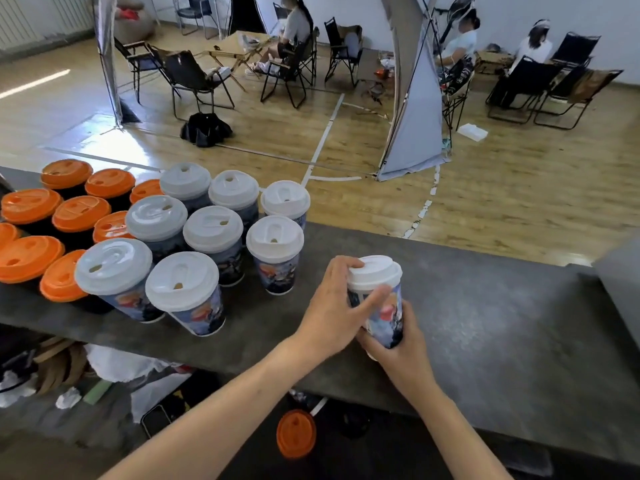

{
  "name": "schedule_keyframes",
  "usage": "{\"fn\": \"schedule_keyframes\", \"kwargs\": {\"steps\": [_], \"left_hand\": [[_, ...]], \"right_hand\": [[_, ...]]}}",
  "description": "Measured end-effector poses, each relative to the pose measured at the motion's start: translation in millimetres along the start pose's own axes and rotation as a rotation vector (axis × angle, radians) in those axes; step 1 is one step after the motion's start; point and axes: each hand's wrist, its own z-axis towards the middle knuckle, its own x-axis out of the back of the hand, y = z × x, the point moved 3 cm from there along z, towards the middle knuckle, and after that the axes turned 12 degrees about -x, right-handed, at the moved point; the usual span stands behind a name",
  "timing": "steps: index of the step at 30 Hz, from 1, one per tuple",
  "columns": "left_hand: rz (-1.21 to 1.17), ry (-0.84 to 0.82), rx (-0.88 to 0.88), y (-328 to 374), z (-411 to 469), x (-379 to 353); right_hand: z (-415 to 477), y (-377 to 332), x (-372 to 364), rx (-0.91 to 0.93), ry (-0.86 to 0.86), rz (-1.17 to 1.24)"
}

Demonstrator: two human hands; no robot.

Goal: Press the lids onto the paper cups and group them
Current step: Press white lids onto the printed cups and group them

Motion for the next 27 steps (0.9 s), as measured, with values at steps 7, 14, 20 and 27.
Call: {"fn": "schedule_keyframes", "kwargs": {"steps": [7,14,20,27], "left_hand": [[-0.217,0.020,0.036,-5.8,9.6,-18.3],[-0.425,0.167,0.254,-8.2,24.5,-35.2],[-0.534,0.036,0.329,-2.3,45.4,-30.4],[-0.514,0.118,0.334,0.1,61.6,-39.8]], "right_hand": [[4.1,9.5,0.1,-0.020,0.023,0.011],[8.1,11.1,5.9,-0.047,0.032,0.046],[15.1,10.6,17.7,-0.092,-0.066,0.101],[26.2,10.9,36.7,-0.083,-0.074,0.077]]}}
